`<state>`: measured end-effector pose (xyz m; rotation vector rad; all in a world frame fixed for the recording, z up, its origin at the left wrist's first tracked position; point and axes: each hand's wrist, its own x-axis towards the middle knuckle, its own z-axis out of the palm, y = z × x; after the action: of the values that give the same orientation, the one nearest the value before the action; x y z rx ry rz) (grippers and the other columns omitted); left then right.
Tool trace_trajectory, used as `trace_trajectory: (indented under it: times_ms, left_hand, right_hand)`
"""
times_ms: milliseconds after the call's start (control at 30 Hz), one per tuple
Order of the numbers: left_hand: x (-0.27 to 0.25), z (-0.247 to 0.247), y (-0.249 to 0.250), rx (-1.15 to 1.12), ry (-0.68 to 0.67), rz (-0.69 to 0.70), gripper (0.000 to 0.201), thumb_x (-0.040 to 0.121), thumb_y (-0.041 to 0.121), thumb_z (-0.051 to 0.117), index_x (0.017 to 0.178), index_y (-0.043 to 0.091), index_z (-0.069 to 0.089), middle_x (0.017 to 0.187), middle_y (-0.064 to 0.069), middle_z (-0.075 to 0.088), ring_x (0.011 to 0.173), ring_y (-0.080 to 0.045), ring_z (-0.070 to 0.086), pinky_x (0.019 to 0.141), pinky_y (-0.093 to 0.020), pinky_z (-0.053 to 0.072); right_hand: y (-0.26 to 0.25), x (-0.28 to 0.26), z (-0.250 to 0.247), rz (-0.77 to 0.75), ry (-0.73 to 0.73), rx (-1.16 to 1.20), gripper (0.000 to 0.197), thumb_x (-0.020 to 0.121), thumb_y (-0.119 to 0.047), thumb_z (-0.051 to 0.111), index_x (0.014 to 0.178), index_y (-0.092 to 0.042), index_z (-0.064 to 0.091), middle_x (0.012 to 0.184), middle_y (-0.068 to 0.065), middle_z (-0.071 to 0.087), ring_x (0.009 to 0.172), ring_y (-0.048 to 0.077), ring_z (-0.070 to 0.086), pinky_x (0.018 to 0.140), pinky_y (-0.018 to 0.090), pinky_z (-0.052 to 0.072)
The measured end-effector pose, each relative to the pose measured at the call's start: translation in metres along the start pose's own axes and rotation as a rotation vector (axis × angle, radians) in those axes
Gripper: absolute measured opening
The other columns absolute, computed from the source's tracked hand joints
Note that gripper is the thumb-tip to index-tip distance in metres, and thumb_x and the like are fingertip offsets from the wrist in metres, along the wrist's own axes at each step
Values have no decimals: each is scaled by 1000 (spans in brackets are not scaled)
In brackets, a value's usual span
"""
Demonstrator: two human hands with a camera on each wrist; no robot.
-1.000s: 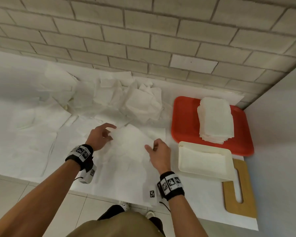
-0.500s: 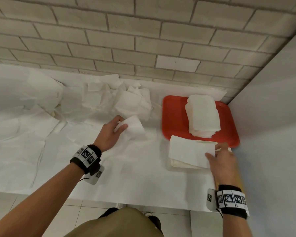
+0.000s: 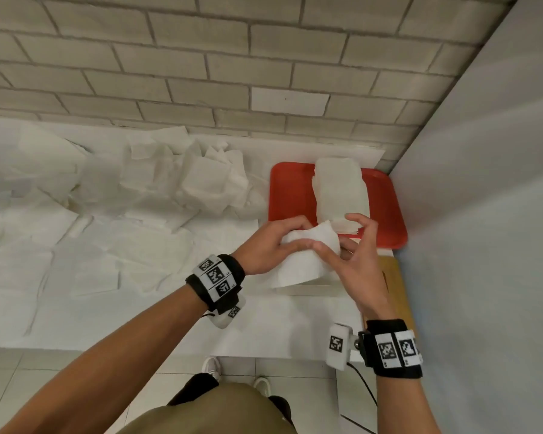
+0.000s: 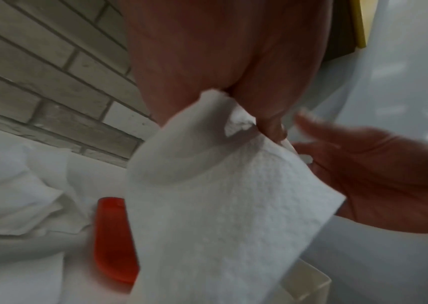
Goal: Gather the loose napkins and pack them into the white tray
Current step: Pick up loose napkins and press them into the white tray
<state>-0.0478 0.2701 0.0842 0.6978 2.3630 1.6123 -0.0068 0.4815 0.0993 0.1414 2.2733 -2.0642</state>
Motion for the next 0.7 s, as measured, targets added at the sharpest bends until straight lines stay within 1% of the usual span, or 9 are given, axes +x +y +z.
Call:
trace_trajectory:
  times_ms: [67, 133, 200, 267, 400, 500, 567, 633, 700]
  left_hand:
    - [7, 10, -2, 56, -13, -50, 30, 94, 28, 83, 116, 25, 63, 112, 12, 71, 107, -8, 68, 90, -28, 55]
    - [7, 16, -12, 134, -9, -142, 48, 85, 24, 90, 120, 32, 58, 116, 13, 71, 109, -7, 68, 90, -26, 56]
    - [4, 23, -23, 217, 73, -226, 49, 84, 19, 88, 119, 30, 56, 107, 7, 73, 91, -8, 70, 80, -27, 56]
    - [1, 31, -33, 262, 149, -287, 45, 87, 16, 85, 119, 24, 55, 93, 0, 73, 75, -9, 67, 71, -31, 57]
    - [-2, 46, -48, 302, 182, -297, 42, 90, 15, 81, 120, 22, 52, 86, -2, 68, 72, -18, 65, 71, -36, 59]
    - [-9, 39, -58, 331, 279, -229, 29, 94, 16, 75, 111, 24, 53, 93, 3, 62, 76, -15, 63, 71, -32, 56]
    - [-20, 17, -70, 359, 345, -231, 21, 95, 12, 70, 107, 23, 56, 95, 5, 63, 80, -14, 63, 73, -31, 55]
    - [-38, -18, -90, 416, 377, -282, 21, 92, 3, 65, 105, 19, 60, 96, 3, 66, 83, -19, 64, 75, -35, 56]
    - [-60, -63, -120, 536, 345, -389, 27, 86, -6, 61, 104, 14, 64, 101, -4, 68, 91, -27, 66, 81, -40, 56]
  right_hand:
    - [8, 4, -13, 0, 123, -84, 55, 95, -18, 84, 133, -31, 47, 98, -1, 83, 93, 17, 80, 87, 47, 65]
    - [25, 10, -32, 11, 273, -232, 49, 95, -20, 85, 127, -29, 49, 93, -4, 81, 85, 16, 79, 85, 50, 64]
    - [42, 16, -46, 18, 361, -411, 46, 94, -20, 85, 123, -26, 49, 99, 3, 78, 87, 22, 75, 84, 48, 63]
    - [57, 21, -49, 13, 356, -581, 42, 95, -13, 82, 123, -18, 50, 98, 11, 75, 86, 28, 71, 79, 42, 60]
    - [81, 34, -40, -49, 310, -891, 35, 98, -2, 74, 123, -4, 50, 74, 11, 62, 62, 28, 58, 57, 32, 40]
    - [93, 45, -34, -26, 270, -1079, 46, 98, -5, 75, 133, 3, 47, 80, 21, 71, 71, 41, 72, 57, 34, 42]
    - [92, 46, -28, 20, 259, -1184, 53, 97, -12, 78, 137, 1, 45, 88, 23, 74, 80, 44, 75, 59, 36, 46]
    - [84, 42, -18, -6, 314, -1225, 51, 95, -16, 81, 131, -4, 47, 95, 23, 73, 84, 45, 74, 59, 40, 55]
    - [68, 34, -2, -122, 396, -1144, 40, 95, -17, 80, 123, -8, 52, 100, 21, 71, 90, 45, 71, 62, 46, 58]
